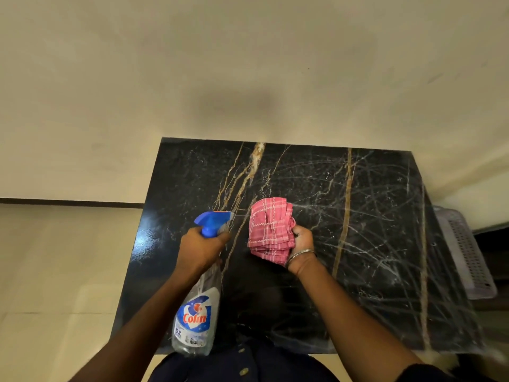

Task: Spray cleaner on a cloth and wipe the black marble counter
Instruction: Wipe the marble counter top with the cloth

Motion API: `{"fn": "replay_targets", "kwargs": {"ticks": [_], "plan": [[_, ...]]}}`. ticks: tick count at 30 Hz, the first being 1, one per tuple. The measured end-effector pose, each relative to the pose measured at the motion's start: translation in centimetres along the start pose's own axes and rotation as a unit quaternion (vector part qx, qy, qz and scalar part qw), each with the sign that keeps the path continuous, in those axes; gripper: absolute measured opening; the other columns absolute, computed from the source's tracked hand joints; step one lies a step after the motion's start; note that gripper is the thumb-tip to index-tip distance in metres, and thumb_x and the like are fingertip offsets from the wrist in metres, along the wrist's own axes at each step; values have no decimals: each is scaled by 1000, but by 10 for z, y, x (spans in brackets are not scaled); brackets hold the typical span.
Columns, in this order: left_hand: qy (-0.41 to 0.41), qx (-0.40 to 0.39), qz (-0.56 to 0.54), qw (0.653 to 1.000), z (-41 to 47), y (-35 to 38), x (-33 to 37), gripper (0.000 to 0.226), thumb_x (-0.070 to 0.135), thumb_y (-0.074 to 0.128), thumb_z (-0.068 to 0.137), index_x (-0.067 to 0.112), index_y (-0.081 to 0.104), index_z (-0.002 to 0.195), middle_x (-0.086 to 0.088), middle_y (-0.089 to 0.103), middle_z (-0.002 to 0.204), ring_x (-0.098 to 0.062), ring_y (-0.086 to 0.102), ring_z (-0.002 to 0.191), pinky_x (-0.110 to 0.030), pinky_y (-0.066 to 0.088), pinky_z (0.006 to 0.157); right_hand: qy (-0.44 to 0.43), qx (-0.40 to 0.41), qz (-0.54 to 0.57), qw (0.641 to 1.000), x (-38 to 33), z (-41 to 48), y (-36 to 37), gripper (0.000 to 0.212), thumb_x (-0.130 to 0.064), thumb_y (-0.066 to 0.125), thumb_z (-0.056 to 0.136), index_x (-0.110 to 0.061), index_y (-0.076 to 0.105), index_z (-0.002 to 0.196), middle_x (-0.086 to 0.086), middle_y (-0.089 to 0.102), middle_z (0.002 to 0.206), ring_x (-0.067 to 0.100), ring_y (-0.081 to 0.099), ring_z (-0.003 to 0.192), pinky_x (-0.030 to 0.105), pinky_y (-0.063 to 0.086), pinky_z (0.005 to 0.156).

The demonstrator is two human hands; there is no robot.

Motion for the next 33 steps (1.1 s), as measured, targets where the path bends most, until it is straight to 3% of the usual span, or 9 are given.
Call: {"fn": "replay_targets", "kwargs": {"ticks": [8,12,14,17,19,22,27,30,33], "plan": [[-5,-10,-16,1000,10,6,3,18,27,70,88,14,60,95,-4,67,78,-15,65,63,-29,54,58,19,34,-14,999,-4,18,20,38,-26,39,96,-4,70,94,18,72,92,35,65,88,45,51,77],[12,13,-34,999,17,1,8,20,30,71,87,11,63,88,-5,66,73,-15,63,63,-29,50,61,-121,52,-90,987,-29,51,37,35,-20,44,102,-10,56,133,16,63,127,31,61,111,48,48,98],[14,25,-36,999,23,-3,10,22,31,72,87,10,63,87,-5,65,71,-14,62,61,-24,47,58,-261,47,-303,916,-46,70,46,40,-28,44,103,-17,50,141,12,56,138,26,55,123,45,42,109],[20,39,-51,998,32,-9,16,23,32,72,87,12,62,84,-1,64,66,-8,62,53,-12,44,46,-345,-1,-666,661,-64,101,61,57,-45,43,100,-30,28,153,10,23,160,30,24,146,49,25,115],[31,39,-64,997,40,-12,18,21,30,72,87,12,62,83,-2,65,66,-6,63,51,-11,46,45,-348,29,-785,511,-70,116,71,60,-44,46,97,-29,27,152,8,22,161,31,23,146,56,28,113],[36,31,-63,997,52,-18,20,20,30,71,87,11,62,88,-5,66,68,-11,65,54,-17,51,50,-353,40,-807,472,-73,140,83,63,-45,46,96,-23,25,152,11,20,161,34,19,147,57,23,115],[45,36,-66,996,70,-30,22,22,28,74,86,9,62,84,-2,61,63,-8,61,54,-17,50,53,-243,69,-881,401,-42,184,95,75,-52,34,99,-22,-5,156,16,-18,161,39,-18,146,57,-4,118],[39,42,-71,996,84,-36,22,28,31,74,85,6,63,85,-13,63,69,-21,63,61,-35,55,62,-273,69,-876,391,-19,193,119,76,-52,33,99,-21,-6,155,16,-17,161,39,-16,147,56,-4,119],[31,43,-70,996,97,-39,23,25,32,75,84,9,64,85,-7,65,68,-18,65,61,-37,57,64,-297,28,-880,370,-1,203,149,74,-53,30,98,-22,-6,155,15,-17,161,39,-15,147,55,-2,119]]}}
Point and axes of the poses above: each hand's wrist, its own z-axis towards the middle knuckle, its own y-axis out of the palm, x = y × z, the point moved 1 cm from there along z, towards the middle knuckle
